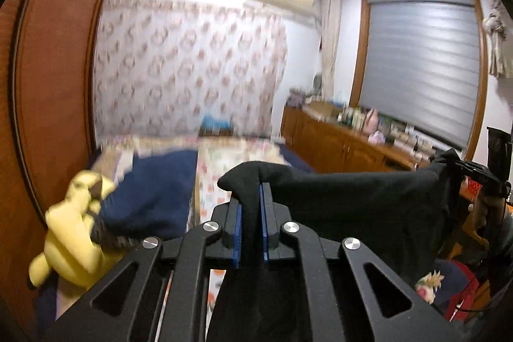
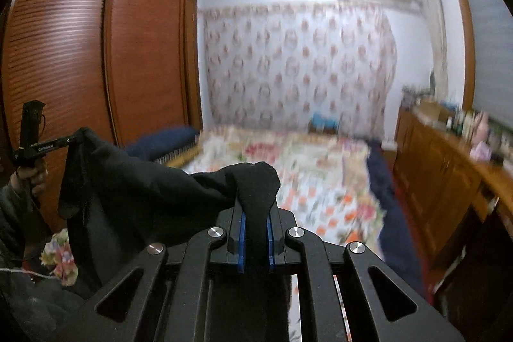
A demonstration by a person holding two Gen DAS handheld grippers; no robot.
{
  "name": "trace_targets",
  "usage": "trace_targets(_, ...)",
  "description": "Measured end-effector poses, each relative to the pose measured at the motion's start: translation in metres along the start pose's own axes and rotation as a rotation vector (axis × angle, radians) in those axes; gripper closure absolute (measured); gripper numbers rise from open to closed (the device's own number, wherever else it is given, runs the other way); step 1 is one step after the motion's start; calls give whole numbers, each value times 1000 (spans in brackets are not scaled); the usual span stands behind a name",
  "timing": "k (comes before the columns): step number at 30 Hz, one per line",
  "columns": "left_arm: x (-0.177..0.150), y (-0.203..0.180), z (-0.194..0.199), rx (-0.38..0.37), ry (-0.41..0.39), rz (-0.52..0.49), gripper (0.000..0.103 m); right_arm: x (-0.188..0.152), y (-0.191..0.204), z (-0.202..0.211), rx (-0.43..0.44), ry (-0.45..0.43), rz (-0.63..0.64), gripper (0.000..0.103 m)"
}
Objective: Fold small clothes
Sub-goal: 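Grasp the hem with both grippers and fold it over toward the collar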
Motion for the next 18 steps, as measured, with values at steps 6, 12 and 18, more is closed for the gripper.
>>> trace_targets(6,47,-12,53,-4,-151,-46,93,47,12,68,-34,-136,85,94)
trace_targets(12,83,-14,78,-7,-237,-66,93,86,10,119,-62,-259,128,94)
trace_targets(18,118,-4,35,47,-224,-70,93,127,-7,92,-100,-237,146,94)
Point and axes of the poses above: each gripper's, at about its wrist camera, not at the fingertips, and z roughly against the way its jaws point, y to its left, x to its top, the point moved 4 cm from there along -z, roughly the way its jaws point, and after that the axes turned 11 degrees about y, right-handed, at the moved point
